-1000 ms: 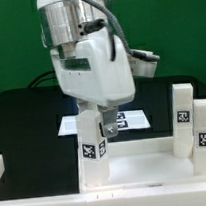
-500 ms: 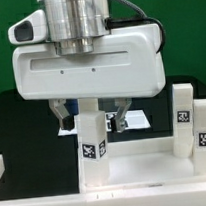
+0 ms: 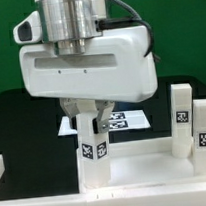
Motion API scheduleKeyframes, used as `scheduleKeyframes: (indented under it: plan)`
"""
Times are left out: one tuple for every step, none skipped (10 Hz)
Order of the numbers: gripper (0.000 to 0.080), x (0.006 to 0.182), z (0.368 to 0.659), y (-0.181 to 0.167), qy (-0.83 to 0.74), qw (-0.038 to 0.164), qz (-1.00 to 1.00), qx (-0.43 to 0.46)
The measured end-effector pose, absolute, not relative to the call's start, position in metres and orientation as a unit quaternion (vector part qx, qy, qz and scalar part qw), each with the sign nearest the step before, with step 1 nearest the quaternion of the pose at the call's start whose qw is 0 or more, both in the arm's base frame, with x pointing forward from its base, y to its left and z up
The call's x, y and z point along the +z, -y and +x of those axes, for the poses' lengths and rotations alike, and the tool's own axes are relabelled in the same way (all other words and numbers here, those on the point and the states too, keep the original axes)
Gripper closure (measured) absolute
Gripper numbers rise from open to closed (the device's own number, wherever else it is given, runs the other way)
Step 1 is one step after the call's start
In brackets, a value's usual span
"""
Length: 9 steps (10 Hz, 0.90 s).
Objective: Assemble desk
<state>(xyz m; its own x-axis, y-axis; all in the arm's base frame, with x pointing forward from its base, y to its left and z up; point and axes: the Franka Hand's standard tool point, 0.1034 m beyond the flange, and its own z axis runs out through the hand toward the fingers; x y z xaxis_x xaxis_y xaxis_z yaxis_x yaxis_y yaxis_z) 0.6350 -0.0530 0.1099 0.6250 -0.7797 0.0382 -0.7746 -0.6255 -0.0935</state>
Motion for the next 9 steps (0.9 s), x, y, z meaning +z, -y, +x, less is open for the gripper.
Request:
scheduleKeyframes:
  plan:
    - [0.0512, 0.1097, 0.6338, 0.0546, -0.514, 0.037, -0.856, -0.033]
    - [0.0512, 0.1089, 0.6325, 0.0529, -0.608, 0.048, -0.792, -0.024]
    - [0.0512, 0.1087, 0.6315, 0.055, -0.659, 0.061, -0.75, -0.017]
    - [0.0512, 0.1087, 0.6316, 0.0542, -0.671, 0.061, -0.739, -0.016]
    - [0.0512, 0.1086, 0.6316, 0.0542, -0.688, 0.061, -0.723, -0.014]
    - [0.0512, 0.1086, 0.6316, 0.0543, -0.715, 0.063, -0.696, -0.011]
    - [0.0512, 0.1085, 0.6314, 0.0545, -0.746, 0.066, -0.662, -0.007]
    - [0.0512, 0.108, 0.6305, 0.055, -0.801, 0.077, -0.593, 0.007]
    - [0.051, 0.1077, 0.6294, 0.0552, -0.831, 0.083, -0.55, 0.007]
